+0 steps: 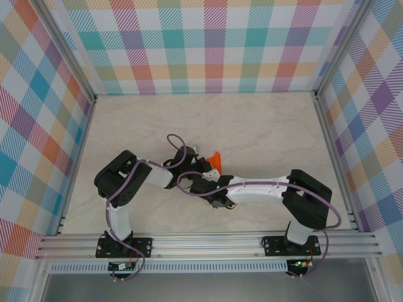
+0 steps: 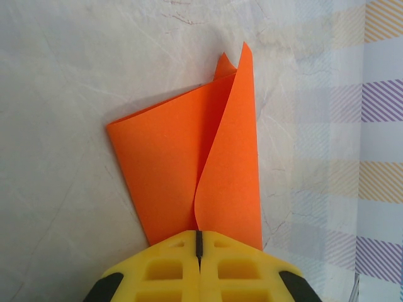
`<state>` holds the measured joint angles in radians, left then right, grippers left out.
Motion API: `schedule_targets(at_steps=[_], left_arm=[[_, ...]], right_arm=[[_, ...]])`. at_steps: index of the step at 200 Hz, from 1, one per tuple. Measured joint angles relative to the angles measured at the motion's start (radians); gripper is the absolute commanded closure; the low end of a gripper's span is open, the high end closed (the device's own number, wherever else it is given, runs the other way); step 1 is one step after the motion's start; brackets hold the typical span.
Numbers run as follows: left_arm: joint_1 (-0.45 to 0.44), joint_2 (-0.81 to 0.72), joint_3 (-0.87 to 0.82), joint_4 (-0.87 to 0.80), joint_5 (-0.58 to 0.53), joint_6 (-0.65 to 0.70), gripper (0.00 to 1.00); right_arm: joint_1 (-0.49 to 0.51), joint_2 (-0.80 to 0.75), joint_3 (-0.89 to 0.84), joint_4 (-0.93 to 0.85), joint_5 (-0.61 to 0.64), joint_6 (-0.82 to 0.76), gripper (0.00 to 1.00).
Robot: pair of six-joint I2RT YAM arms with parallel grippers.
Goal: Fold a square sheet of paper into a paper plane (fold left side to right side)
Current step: Fold the wing for the fifth time at the center of the table.
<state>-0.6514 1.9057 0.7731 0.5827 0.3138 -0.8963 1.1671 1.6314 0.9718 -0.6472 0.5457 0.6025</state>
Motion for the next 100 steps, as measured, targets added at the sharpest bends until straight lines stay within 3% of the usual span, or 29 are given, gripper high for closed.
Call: schedule_targets(at_steps=[36,67,100], left_arm=[[0.0,0.0,0.0,0.0,0.0,0.0,1.0],[0.0,0.0,0.0,-0.001,0.0,0.004,1.0],[0.0,0.0,0.0,-0.001,0.0,0.005,1.0]], right_arm=[[-0.056,-0.19,-0.096,0.111,-0.129,-0.048,0.65],[-0.293,-0.309,-0.244,0.311,-0.418,-0.057,0.75],[-0.491,-0.318,-0.338,0.45,-0.68,-0.03,0.75]])
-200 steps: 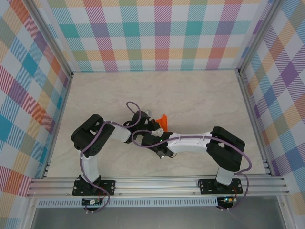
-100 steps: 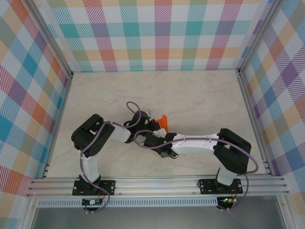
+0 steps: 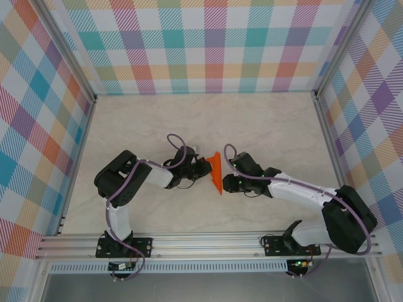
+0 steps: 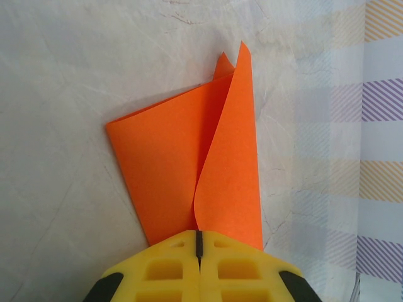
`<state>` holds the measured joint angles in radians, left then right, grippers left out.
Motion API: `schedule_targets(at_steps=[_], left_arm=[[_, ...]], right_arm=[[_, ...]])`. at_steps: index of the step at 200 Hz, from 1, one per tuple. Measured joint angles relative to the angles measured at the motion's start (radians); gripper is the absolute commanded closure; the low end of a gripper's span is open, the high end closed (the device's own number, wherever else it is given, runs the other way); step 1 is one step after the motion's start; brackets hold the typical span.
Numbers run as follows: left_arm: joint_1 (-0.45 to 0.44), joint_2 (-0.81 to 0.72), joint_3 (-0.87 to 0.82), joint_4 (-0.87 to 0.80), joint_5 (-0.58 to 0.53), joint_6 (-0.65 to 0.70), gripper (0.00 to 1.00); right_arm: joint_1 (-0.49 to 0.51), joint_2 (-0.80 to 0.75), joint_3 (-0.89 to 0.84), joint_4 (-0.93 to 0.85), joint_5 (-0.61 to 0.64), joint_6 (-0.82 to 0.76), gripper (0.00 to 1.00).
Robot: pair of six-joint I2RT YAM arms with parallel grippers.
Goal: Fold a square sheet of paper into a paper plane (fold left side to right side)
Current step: Fold the wing for the fifth time at the center of the table.
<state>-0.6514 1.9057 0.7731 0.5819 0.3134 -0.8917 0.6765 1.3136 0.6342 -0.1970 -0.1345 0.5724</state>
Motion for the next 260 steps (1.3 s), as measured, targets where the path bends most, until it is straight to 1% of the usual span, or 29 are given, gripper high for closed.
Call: schedule_targets(at_steps=[20,39,66,85,116,149,182,260], left_arm=[[0.0,0.0,0.0,0.0,0.0,0.0,1.0],[0.0,0.0,0.0,0.0,0.0,0.001,1.0],[0.0,0.0,0.0,0.0,0.0,0.004,1.0],[0.0,0.0,0.0,-0.001,0.0,0.008,1.0],[0.0,0.0,0.0,-0.002,0.0,0.015,1.0],[0.0,0.0,0.001,-0.003,0.0,0.022,1.0],[0.0,0.0,0.002,-0.004,0.0,0.022,1.0],[0.0,0.0,0.002,-0.006,0.0,0.022,1.0]], right_arm=[[-0.043,0.01,-0.005,0.072,-0.112,0.022,0.76],[-0.073,0.059,-0.008,0.179,-0.209,0.061,0.78],[-0.088,0.167,-0.008,0.279,-0.282,0.111,0.8],[-0.094,0.227,-0.006,0.312,-0.296,0.132,0.8],[-0.108,0.269,0.011,0.348,-0.297,0.154,0.81],[-0.166,0.299,0.036,0.391,-0.298,0.165,0.81],[-0.211,0.361,0.112,0.395,-0.312,0.168,0.81],[-0.212,0.496,0.233,0.369,-0.335,0.142,0.81]])
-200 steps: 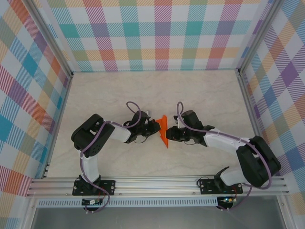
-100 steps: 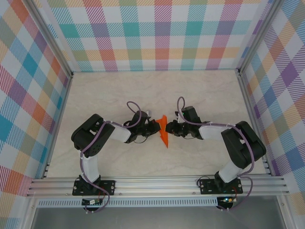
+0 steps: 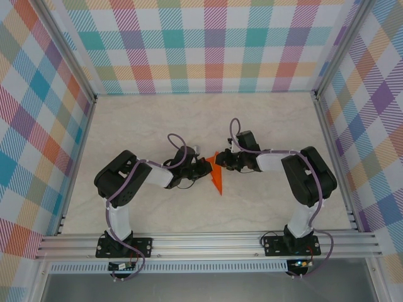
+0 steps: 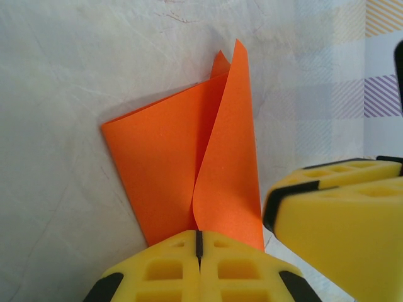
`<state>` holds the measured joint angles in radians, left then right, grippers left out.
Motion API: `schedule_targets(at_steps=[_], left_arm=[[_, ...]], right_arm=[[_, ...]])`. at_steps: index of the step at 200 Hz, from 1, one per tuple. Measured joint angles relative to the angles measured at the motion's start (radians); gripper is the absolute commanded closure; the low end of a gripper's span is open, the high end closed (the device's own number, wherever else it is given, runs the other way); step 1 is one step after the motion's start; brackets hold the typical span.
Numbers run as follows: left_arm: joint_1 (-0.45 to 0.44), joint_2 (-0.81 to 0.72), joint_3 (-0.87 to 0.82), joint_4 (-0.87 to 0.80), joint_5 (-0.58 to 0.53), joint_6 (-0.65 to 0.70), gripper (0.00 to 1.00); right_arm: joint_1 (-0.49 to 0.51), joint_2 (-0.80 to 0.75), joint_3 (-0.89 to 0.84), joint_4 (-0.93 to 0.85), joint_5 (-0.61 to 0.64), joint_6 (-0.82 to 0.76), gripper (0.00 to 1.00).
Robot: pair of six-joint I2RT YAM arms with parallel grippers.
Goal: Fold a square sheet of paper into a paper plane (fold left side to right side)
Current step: Fold the wing for the fifth time at the center of the table.
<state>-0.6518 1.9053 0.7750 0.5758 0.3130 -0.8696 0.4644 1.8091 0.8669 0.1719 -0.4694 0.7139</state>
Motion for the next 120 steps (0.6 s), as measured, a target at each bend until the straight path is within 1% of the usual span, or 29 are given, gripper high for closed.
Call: schedule_targets(at_steps=[120], left_arm=[[-0.001,-0.001,0.0,-0.002,-0.007,0.0,1.0]], right_arm=[[0.0,0.063,0.029,-0.026,0.0,-0.03,0.82]])
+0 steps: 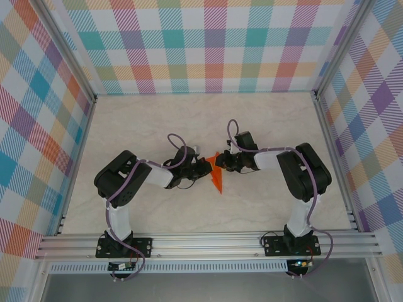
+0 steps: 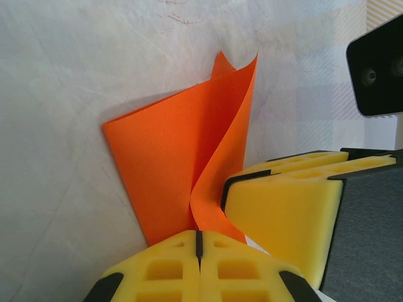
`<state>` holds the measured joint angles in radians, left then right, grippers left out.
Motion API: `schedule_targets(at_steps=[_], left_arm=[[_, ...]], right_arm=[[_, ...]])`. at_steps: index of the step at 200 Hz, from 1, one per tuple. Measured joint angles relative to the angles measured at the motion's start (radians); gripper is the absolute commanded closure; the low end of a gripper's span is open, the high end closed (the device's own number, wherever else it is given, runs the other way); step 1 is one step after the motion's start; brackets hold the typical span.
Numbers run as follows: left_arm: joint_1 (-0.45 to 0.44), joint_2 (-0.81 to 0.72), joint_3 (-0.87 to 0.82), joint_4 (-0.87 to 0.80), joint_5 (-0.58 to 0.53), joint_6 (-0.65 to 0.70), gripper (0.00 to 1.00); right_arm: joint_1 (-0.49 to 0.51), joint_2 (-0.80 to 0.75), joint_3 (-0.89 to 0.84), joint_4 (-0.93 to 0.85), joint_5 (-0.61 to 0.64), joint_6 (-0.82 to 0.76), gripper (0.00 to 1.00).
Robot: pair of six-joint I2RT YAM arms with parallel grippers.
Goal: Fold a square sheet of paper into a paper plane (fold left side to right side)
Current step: Fold the wing for the fifth time at the center of the table.
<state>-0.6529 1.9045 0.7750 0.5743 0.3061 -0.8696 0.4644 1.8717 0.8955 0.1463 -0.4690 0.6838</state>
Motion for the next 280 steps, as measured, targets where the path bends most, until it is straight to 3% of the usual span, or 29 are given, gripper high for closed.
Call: schedule_targets(at_steps=[54,110,153,219,280], left_arm=[[0.0,-0.004,0.0,-0.004,-0.001,0.0,1.0],[0.002,-0.107,-0.022,-0.117,-0.047,0.035,0.75],[-0.002,-0.247,-0.047,-0.169,-0.052,0.052,0.75],[-0.172,-0.326,-0.085,-0.239,-0.049,0.0,0.59],[-0.216,-0.324,-0.091,-0.288,-0.074,-0.05,0.57]], right_arm=[[0.0,0.015,0.041,-0.072,0.005,-0.013,0.82],[0.002,0.026,0.063,-0.109,0.011,-0.019,0.82],[0.002,0.026,0.066,-0.114,0.012,-0.019,0.82],[0.002,0.026,0.069,-0.121,0.015,-0.027,0.82],[0.002,0.026,0.07,-0.125,0.015,-0.035,0.82]])
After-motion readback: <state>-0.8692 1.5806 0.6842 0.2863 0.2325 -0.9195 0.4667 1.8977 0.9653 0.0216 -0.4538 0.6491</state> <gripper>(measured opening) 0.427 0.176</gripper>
